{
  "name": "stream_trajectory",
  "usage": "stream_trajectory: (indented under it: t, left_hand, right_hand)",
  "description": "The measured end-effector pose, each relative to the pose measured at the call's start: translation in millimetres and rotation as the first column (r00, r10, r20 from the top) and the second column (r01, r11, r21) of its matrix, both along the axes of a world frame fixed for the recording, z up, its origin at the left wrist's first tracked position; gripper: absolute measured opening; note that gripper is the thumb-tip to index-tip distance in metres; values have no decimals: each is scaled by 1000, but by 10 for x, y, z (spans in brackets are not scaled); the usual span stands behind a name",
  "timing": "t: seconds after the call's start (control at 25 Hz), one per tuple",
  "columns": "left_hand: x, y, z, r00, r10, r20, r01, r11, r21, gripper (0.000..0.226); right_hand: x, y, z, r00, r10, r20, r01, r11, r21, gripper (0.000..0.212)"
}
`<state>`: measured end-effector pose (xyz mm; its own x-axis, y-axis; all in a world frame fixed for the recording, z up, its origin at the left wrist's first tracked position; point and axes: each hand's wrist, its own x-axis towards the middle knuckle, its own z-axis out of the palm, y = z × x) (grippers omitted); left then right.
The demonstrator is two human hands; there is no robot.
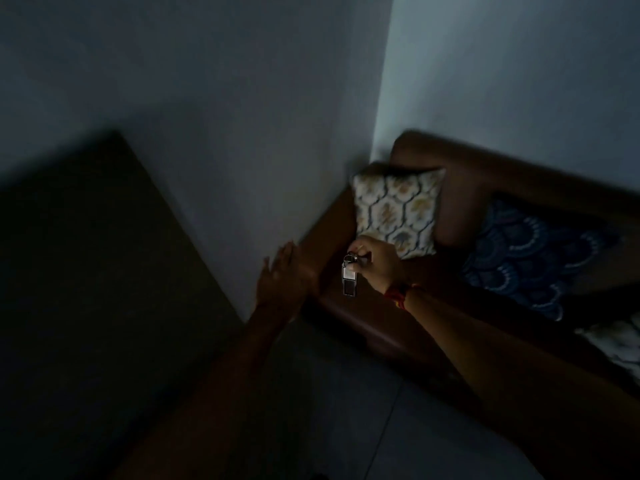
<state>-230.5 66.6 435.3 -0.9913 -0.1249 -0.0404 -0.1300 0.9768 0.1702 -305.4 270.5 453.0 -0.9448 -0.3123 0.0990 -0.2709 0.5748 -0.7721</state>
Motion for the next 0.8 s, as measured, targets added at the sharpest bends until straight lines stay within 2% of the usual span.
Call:
stream_trajectory:
  t: [0.12,0.2,0.28,0.44,0.6,0.8]
  left_hand:
    - [-459,537,1228,977,-109,-185,101,994,-50,68]
    - [-682,995,1972,941,-200,-275,187,980,-72,69]
    - [-834,1466,2635,881,-293,-371,264,956,-128,70]
    - [-984,2506,3675,708,-447,-547,392,893,-223,68]
    - [-1039,3420,4157,594,-535,-601,452,840,-301,68]
    - [-1125,4565,4442,486,-599,-637,540,779,-320,68]
  right_hand:
    - [-242,633,1268,986,-97,-138,89,994,-63,26]
    - [-283,1114,2047,956,-109,-274,108,994,-17,20]
    - [-285,1614,2756,915,-161,-369,149,987,-62,21]
    - [-200,2632,3834,824,-342,-453,281,939,-197,25]
    - [-43,3548,4361,690,-446,-570,379,894,-239,27]
    - [144,4716,4526,611,-521,-596,469,845,-257,33]
